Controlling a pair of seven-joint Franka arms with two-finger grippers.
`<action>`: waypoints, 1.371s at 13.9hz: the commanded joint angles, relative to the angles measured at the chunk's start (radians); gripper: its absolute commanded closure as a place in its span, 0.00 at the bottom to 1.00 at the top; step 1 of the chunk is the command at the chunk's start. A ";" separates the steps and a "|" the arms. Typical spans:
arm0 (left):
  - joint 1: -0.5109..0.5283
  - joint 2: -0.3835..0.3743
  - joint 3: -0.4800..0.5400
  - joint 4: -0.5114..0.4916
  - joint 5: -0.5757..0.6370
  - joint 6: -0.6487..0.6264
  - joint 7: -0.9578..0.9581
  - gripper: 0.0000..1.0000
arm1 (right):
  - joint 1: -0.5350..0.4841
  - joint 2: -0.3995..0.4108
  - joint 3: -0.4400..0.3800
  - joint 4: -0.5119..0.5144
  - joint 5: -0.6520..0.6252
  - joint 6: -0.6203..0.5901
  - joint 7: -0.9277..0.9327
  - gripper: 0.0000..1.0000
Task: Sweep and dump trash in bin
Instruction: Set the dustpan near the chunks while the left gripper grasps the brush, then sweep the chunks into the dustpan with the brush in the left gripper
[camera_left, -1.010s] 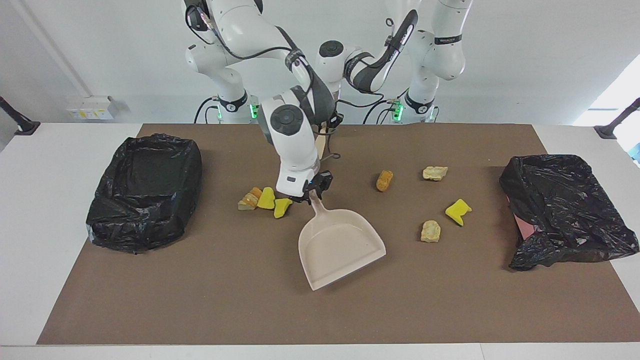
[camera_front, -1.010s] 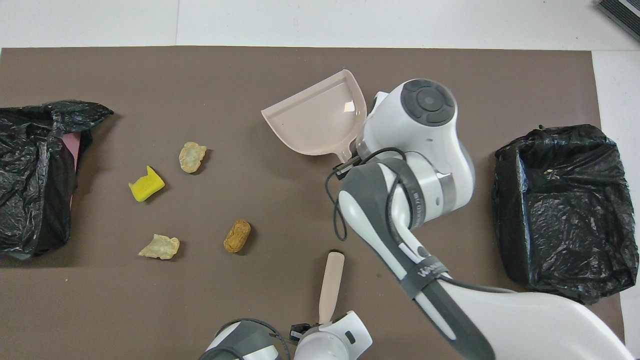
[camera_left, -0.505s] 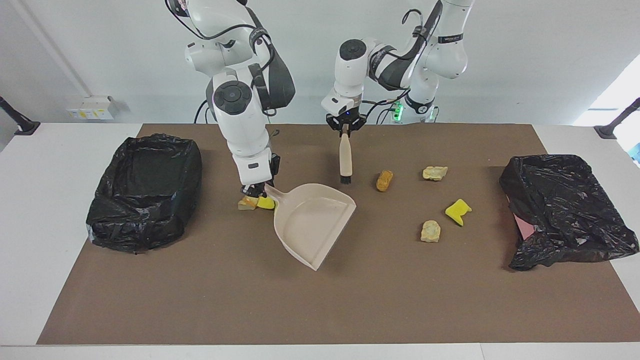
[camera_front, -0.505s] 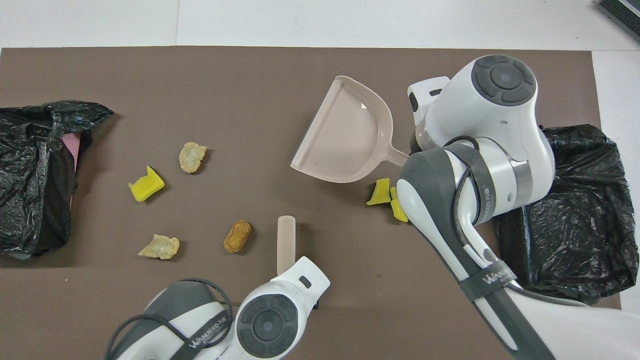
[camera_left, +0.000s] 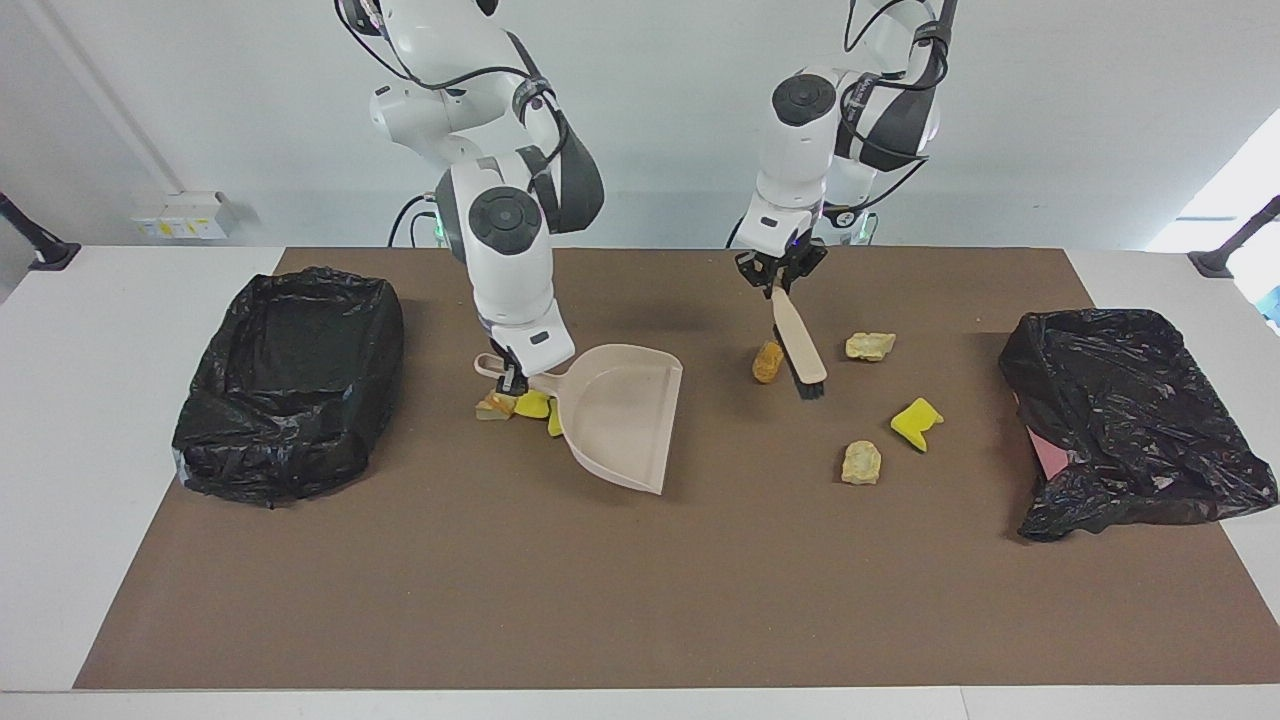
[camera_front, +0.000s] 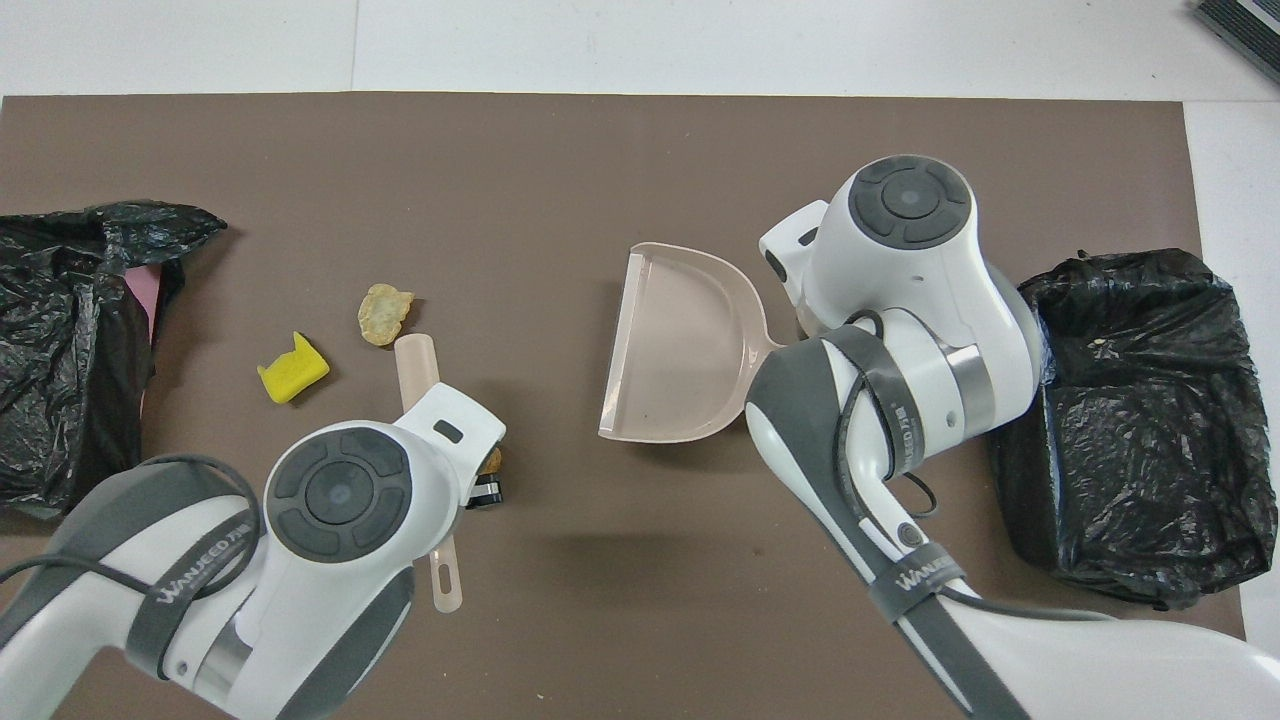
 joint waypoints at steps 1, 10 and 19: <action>0.115 -0.006 -0.014 0.003 0.028 -0.074 0.104 1.00 | 0.015 -0.019 0.006 -0.023 -0.009 -0.024 -0.021 1.00; 0.384 -0.332 -0.014 -0.436 0.106 -0.008 0.239 1.00 | 0.105 0.007 0.008 -0.024 0.011 -0.024 0.108 1.00; 0.297 -0.264 -0.017 -0.538 -0.009 0.217 0.219 1.00 | 0.164 0.030 0.010 -0.033 0.014 0.001 0.206 1.00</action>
